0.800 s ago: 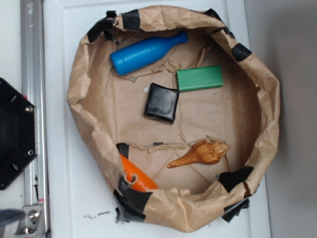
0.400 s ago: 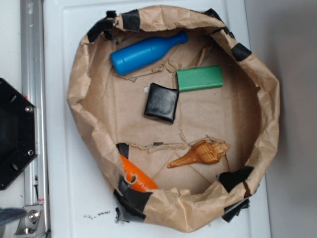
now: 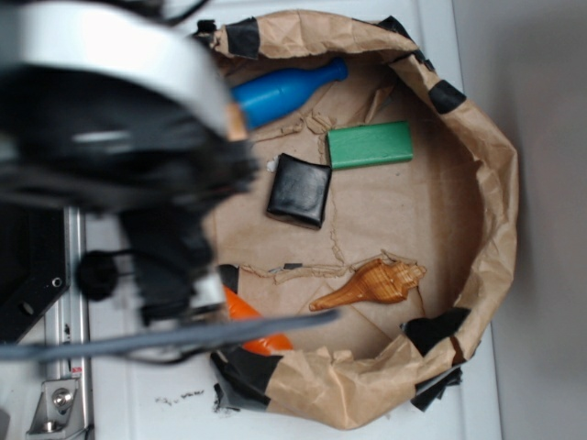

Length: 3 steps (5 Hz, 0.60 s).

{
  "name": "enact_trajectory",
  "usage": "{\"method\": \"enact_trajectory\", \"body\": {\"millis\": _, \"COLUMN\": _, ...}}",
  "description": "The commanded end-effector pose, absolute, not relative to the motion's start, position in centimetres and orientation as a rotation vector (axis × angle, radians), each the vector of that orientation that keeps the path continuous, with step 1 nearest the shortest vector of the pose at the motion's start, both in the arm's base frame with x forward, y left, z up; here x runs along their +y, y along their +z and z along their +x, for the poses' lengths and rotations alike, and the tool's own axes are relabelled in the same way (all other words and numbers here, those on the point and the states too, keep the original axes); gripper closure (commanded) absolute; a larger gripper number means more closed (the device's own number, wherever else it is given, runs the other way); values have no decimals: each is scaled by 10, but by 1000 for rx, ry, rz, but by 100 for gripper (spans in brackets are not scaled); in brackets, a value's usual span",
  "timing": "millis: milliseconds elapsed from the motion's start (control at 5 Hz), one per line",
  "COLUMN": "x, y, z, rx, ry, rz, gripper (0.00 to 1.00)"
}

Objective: Grab the carrot.

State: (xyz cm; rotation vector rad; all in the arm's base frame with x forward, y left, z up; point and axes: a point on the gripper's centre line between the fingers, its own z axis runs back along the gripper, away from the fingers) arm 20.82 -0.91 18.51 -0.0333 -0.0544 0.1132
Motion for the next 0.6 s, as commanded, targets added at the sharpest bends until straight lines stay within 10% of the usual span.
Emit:
{"method": "enact_trajectory", "body": {"millis": 0, "x": -2, "y": 142, "z": 242, "rx": 61, "ry": 245, "rz": -17, "gripper": 0}}
{"method": "enact_trajectory", "body": {"millis": 400, "x": -15, "y": 95, "z": 253, "rx": 212, "ry": 299, "rz": -16, "gripper": 0}}
